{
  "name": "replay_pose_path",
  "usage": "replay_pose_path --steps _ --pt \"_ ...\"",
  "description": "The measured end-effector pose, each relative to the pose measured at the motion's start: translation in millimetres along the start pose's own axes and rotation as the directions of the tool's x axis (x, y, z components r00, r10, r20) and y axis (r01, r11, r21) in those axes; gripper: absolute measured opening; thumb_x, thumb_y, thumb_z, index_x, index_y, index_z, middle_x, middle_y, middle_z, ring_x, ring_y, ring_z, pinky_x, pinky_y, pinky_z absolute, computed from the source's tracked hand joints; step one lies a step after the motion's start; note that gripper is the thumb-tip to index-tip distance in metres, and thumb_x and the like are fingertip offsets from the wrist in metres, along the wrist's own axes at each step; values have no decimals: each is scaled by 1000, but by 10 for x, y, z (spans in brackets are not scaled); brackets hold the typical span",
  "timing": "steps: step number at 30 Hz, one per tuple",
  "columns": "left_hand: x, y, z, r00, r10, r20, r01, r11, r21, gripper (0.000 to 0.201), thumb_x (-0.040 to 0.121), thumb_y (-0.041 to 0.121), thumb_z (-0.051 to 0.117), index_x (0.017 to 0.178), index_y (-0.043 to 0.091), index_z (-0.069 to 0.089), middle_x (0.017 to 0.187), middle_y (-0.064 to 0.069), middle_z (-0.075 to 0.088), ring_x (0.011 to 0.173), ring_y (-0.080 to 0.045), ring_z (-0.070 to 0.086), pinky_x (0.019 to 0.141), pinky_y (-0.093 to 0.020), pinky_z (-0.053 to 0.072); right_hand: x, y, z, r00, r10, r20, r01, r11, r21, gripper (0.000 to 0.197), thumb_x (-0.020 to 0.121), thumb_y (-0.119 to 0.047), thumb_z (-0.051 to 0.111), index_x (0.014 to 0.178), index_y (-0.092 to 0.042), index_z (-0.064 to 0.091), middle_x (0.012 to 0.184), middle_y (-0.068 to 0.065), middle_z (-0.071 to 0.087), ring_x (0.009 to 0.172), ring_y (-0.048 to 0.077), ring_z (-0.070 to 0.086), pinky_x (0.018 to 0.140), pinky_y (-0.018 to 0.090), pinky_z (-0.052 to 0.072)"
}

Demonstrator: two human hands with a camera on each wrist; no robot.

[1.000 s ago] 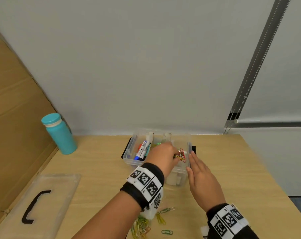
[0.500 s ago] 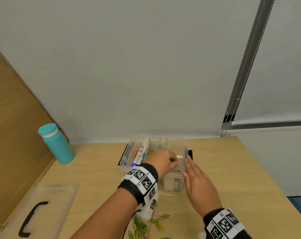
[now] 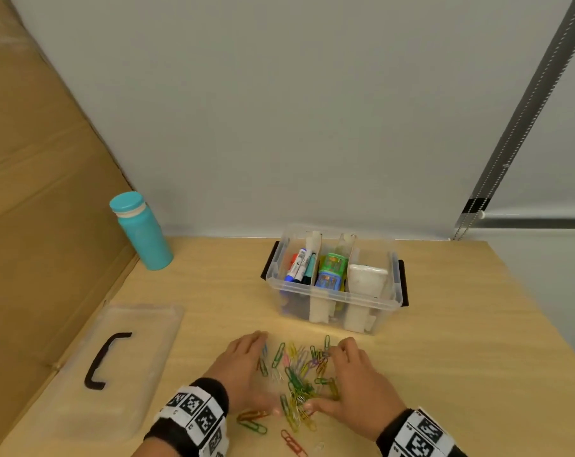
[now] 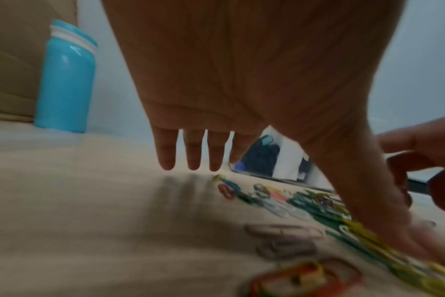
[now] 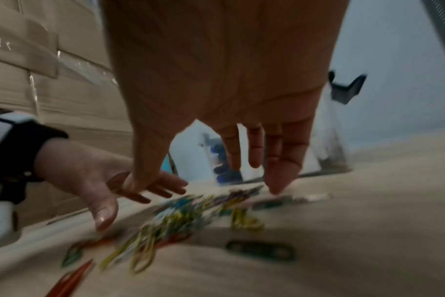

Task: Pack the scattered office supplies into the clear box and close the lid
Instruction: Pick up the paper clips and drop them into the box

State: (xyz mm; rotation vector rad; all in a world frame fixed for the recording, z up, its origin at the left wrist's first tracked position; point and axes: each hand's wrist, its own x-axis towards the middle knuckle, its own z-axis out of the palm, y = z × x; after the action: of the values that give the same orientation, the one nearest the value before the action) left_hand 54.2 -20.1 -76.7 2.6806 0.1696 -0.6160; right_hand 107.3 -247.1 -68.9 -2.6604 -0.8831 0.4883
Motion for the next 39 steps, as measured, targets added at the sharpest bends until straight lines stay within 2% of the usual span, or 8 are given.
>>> replay_pose_path --steps 3,5,8,12,19,27,32,39 --pt "58 -19 125 999 34 37 -36 997 69 150 39 74 75 150 23 -12 159 6 -10 146 -21 -4 121 -40 9 108 -134 191 990 16 143 -15 1000 -8 118 55 -70 72 146 -23 13 138 -1 19 127 23 26 99 40 45" --pt "72 -11 177 993 103 49 -109 985 131 143 46 68 78 150 24 -10 158 6 -7 145 -22 -4 121 -39 7 166 -211 295 988 -3 154 10 999 -43 117 56 -63 76 146 -24 13 138 0 19 127 24 24 100 40 44" --pt "64 10 211 983 184 31 -186 967 176 129 53 63 78 151 23 3 155 7 7 141 -21 7 120 -38 13 224 -284 348 994 5 107 -2 1000 -31 87 71 -47 74 140 -24 27 133 3 24 122 24 30 99 37 44" --pt "87 -10 206 966 243 -89 -234 967 101 86 74 49 70 146 30 28 138 8 33 125 -14 29 109 -29 31 274 -286 307 997 39 64 -42 998 52 39 86 -29 64 119 -22 46 126 3 34 112 23 41 94 32 41" --pt "156 96 137 957 269 -111 -256 960 116 46 86 31 63 130 29 51 123 2 46 114 -18 45 97 -31 41 330 -261 286 999 51 20 -53 995 90 28 88 -20 60 116 -22 57 119 1 45 108 22 53 90 28 43" --pt "231 288 131 972 180 -153 -160 978 134 38 81 28 64 115 24 47 119 2 49 109 -21 46 86 -33 45 303 -204 318 997 41 -70 -32 990 136 33 90 -12 54 117 -29 65 107 -1 58 100 17 59 84 23 46" --pt "285 316 102 979 140 -147 -134 990 50 43 83 29 65 123 26 50 124 4 51 115 -19 46 95 -33 44 293 -140 316 994 59 -89 -39 977 210 31 89 -11 58 112 -30 68 100 -8 56 91 8 53 73 3 34" --pt "306 232 69 989 61 -132 -82 984 -161 28 74 32 77 99 24 68 99 9 60 94 -9 57 82 -21 43 211 -22 203 986 149 -69 -101 884 456 32 86 -5 63 96 -35 71 92 -13 65 83 -1 60 71 3 43"
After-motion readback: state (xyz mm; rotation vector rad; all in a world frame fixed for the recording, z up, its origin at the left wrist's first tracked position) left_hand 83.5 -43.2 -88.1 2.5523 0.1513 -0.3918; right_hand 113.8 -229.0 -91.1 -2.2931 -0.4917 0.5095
